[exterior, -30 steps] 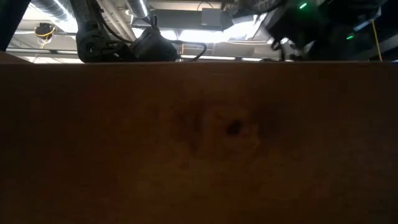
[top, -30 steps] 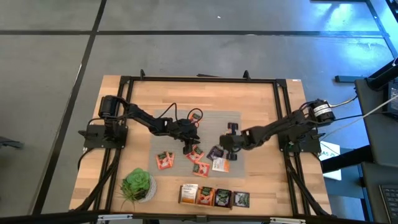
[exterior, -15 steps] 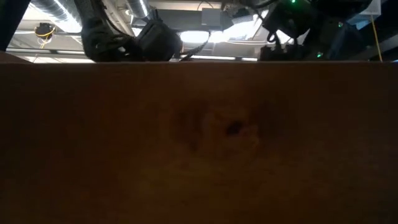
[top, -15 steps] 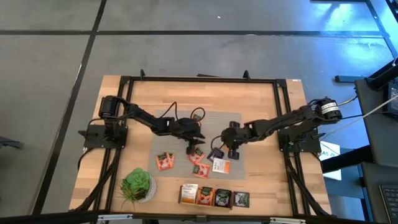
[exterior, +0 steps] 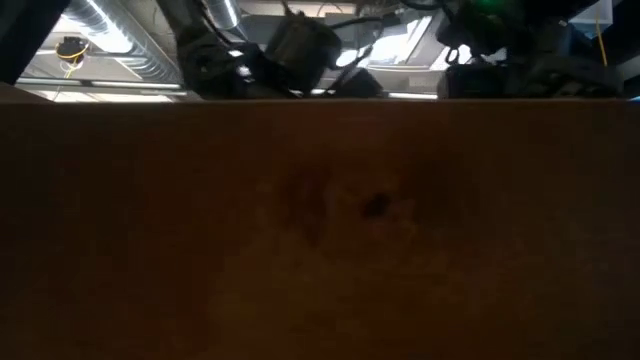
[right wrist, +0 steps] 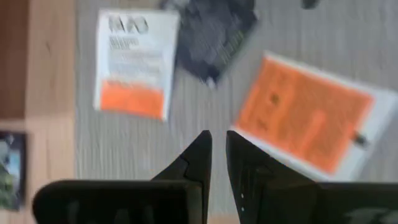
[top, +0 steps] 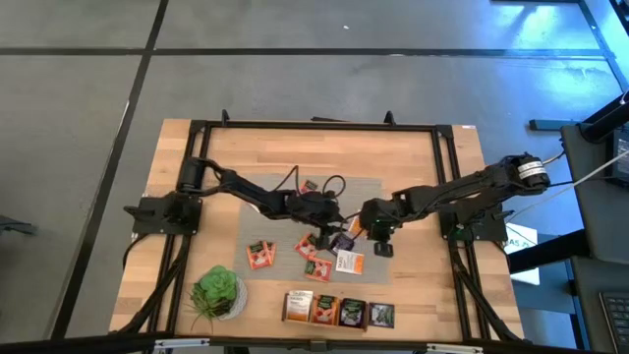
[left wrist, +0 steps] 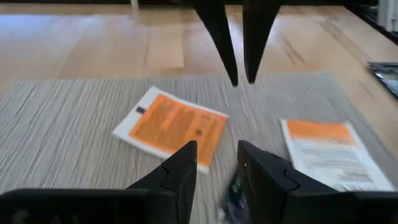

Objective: Pick & Place Tea
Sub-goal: Put the white and orange tea bag into the left section of the wooden organizer

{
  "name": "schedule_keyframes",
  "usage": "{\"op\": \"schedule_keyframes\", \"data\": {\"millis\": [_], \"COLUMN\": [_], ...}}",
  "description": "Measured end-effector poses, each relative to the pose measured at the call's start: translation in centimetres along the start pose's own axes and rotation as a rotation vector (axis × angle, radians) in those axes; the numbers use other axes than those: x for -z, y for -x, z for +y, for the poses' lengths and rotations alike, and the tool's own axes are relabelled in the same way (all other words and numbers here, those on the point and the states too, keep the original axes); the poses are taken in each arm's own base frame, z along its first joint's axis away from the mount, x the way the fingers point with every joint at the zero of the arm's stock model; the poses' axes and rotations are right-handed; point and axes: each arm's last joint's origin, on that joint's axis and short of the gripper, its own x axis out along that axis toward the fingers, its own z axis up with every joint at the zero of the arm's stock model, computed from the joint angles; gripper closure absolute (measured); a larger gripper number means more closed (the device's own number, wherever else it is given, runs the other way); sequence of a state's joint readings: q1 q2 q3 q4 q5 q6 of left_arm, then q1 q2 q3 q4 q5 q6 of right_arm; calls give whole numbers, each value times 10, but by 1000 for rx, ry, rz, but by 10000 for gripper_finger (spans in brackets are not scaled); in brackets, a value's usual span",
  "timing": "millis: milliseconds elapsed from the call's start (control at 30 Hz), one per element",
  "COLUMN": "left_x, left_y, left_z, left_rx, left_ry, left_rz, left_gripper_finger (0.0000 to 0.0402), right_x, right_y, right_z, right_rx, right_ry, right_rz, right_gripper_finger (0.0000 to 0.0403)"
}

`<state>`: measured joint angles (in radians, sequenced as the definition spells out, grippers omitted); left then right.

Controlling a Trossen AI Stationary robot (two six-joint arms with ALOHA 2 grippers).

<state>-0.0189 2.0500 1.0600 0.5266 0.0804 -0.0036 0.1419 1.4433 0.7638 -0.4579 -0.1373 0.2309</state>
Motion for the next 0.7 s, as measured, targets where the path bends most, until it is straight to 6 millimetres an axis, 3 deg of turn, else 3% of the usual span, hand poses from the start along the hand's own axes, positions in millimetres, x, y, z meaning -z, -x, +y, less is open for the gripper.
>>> {"op": "schedule_keyframes", "data": {"millis": [300,700], "left_x": [-1,12], "left_y": [-17,-35], "left_z": [2,11], "left_rx": [0,-19], "left_ry": [-8,51], "left_rz": [8,36], "left_gripper_finger": [290,292], "right_x": [27,40], "right_y": [33,21], "right_z": [-8,-21], "right_rx": [142,141], "right_ry": [-53,-188], "right_rz": [-226,-383], "right_gripper_finger": [351,351]}}
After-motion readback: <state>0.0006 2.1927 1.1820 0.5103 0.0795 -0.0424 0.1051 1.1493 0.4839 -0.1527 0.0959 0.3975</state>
